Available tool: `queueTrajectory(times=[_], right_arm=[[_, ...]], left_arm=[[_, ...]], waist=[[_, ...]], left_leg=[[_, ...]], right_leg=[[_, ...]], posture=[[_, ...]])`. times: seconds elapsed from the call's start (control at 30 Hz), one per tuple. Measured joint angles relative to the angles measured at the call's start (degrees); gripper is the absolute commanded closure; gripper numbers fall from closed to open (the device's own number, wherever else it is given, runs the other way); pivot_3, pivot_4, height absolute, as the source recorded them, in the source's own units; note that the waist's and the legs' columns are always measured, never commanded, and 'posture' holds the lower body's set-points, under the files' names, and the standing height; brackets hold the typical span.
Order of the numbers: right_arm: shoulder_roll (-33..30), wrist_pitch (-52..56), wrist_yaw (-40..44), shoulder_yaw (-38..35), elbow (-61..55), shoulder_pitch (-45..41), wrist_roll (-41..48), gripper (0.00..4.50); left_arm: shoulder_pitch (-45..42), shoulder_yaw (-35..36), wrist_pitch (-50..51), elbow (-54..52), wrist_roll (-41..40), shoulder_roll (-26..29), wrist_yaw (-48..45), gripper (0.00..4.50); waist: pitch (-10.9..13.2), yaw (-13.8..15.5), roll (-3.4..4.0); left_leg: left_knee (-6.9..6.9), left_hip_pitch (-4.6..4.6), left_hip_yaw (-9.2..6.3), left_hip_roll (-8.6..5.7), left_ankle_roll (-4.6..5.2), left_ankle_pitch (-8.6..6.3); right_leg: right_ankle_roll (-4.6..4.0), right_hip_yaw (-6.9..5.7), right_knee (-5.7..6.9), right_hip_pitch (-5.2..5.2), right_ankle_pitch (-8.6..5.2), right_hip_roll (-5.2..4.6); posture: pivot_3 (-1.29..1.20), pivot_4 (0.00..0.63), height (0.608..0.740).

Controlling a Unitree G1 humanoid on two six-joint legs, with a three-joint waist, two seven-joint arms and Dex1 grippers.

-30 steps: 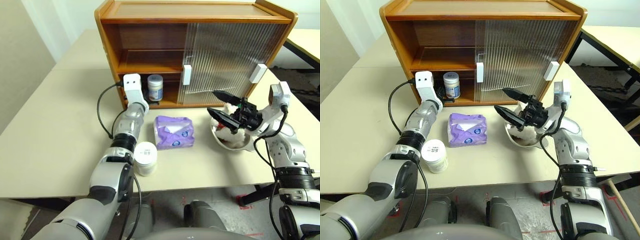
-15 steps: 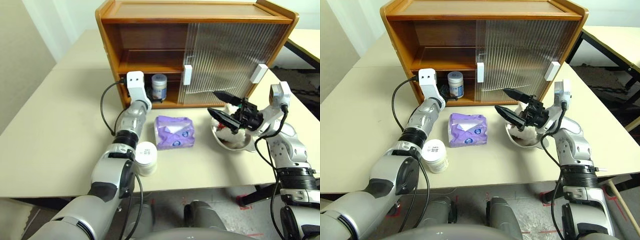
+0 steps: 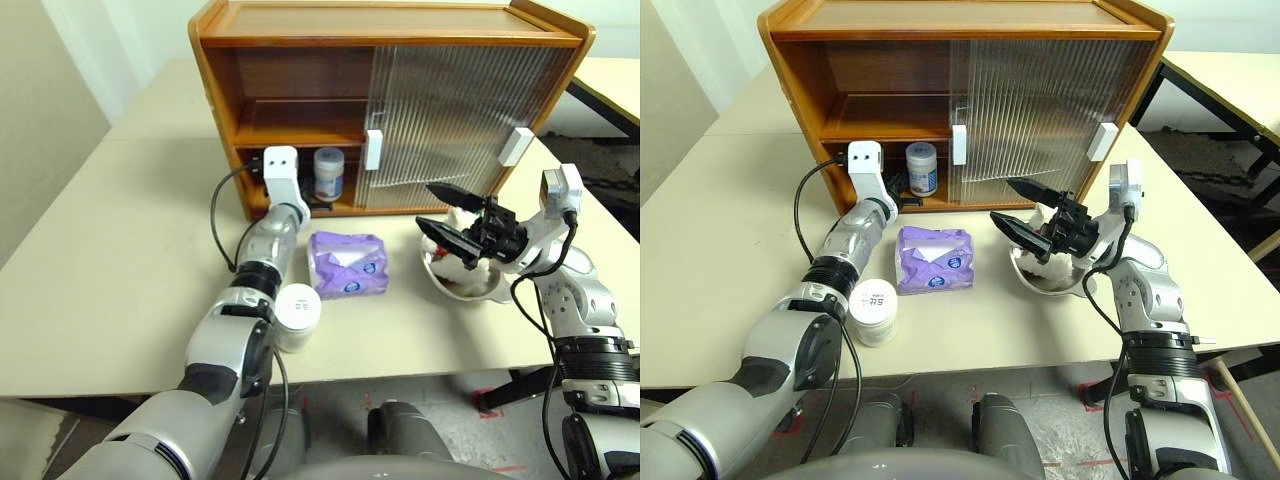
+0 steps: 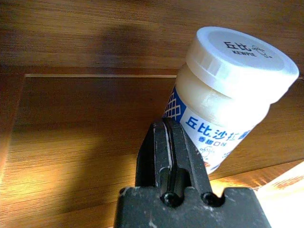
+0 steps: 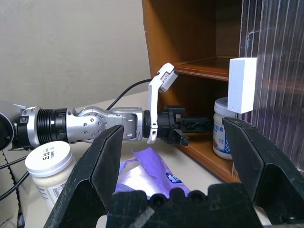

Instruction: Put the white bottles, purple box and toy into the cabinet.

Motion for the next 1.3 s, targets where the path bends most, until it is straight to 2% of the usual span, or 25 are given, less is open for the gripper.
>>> queueTrajectory(times=[0.67, 1.03, 1.13, 1.3], right_arm=[[-0.23, -1.55, 1.29, -0.09, 0.89, 1.05, 0.00, 0.00], [0.47, -1.68, 1.23, 0.35, 0.98, 0.92, -0.06, 0.00], [0.66, -1.68, 1.23, 0.95, 1.10, 0.80, -0.07, 0.00], [0.54, -1.74, 1.44, 1.20, 1.62, 0.63, -0.06, 0.00]], left_arm=[[-1.30, -0.41, -0.03, 1.20, 0.05, 0.64, -1.38, 4.46], [8.04, -0.70, 4.54, -12.97, -0.14, 5.06, -2.83, 4.46], [12.26, -2.23, 6.31, -20.59, -0.26, 5.64, -6.04, 3.91], [19.11, -4.10, 8.73, -33.19, -0.55, 9.17, -11.54, 2.05]], waist=[[0.00, -1.18, 0.00], [0.00, -0.96, 0.01], [-0.01, -0.96, 0.02], [-0.02, -1.12, 0.04]], left_leg=[[0.00, 0.01, -0.04, -0.02, 0.02, 0.01], [0.00, 0.01, -0.05, 0.17, 0.00, 0.00], [0.01, 0.01, -0.05, 0.18, 0.00, 0.00], [0.01, 0.07, -0.02, 0.21, -0.01, 0.00]], right_leg=[[0.01, 0.00, 0.03, 0.00, -0.01, 0.01], [0.01, 0.01, 0.07, 0.00, 0.00, -0.01], [0.00, 0.01, 0.07, 0.00, 0.00, -0.01], [-0.01, 0.05, 0.12, 0.00, -0.01, 0.00]], posture=[[0.04, 0.000, 0.740], [0.06, 0.000, 0.740], [0.06, 0.000, 0.740], [0.07, 0.000, 0.740]])
